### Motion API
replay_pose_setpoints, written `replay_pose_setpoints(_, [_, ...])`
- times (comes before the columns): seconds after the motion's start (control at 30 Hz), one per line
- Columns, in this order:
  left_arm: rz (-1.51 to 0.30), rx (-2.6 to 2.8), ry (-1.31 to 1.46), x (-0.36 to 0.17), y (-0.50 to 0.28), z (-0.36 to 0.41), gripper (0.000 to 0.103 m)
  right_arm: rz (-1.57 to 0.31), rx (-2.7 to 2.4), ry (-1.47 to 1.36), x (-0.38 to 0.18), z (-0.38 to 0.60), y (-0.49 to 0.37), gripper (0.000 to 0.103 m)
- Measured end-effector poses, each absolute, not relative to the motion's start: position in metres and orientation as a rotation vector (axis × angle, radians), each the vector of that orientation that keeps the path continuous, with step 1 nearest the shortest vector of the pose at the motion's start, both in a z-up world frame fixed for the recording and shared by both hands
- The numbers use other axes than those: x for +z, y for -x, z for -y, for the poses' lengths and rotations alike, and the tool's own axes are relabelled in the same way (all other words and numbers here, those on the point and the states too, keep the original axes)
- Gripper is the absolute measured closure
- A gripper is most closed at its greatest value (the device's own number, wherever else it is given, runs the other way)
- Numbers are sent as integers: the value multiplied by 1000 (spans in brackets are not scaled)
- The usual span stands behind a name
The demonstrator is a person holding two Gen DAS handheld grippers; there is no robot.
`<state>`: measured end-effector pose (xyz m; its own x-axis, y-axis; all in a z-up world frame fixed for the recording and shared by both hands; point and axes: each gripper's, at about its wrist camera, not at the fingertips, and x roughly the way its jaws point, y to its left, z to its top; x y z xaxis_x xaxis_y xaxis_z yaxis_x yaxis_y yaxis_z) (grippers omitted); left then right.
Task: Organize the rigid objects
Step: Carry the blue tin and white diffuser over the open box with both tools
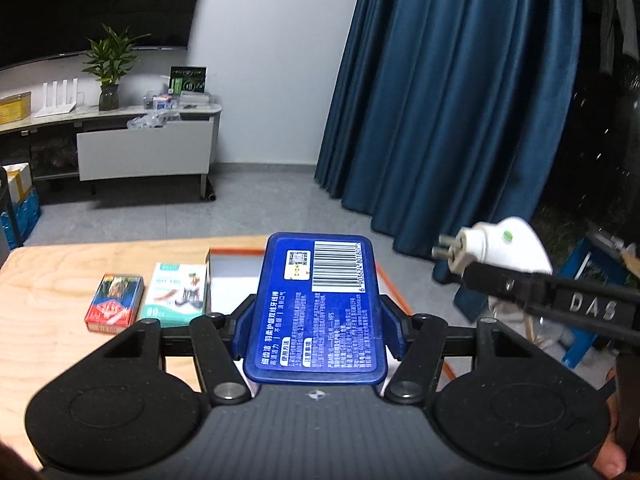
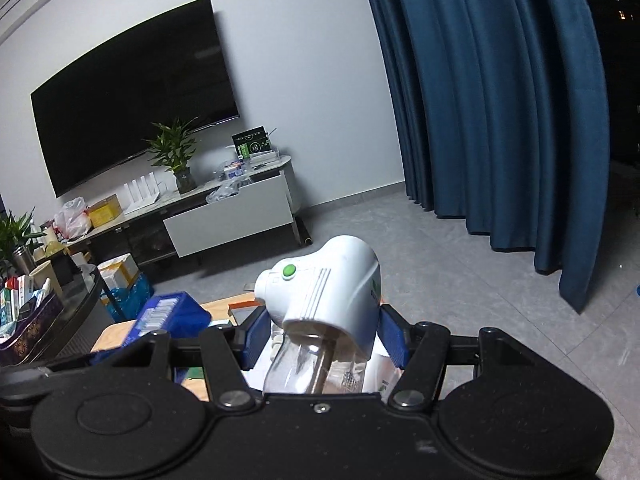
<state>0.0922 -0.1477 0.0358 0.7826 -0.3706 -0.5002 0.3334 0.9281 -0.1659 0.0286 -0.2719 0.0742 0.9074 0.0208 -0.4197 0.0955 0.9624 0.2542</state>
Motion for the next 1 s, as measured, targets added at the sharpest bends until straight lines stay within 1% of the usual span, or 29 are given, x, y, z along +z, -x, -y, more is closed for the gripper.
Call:
replay_pose_setpoints(0.23, [-589, -341, 41, 29, -86, 153, 40, -449, -24, -289, 67, 279, -25, 32])
replay_pose_setpoints(0.57, [-574, -330, 41, 31, -67, 159, 40, -458, -15, -269, 67, 274, -21, 32])
replay_pose_setpoints(1.0, [-579, -328, 80, 29, -66, 154, 40, -471, -16, -252, 66, 271, -26, 32])
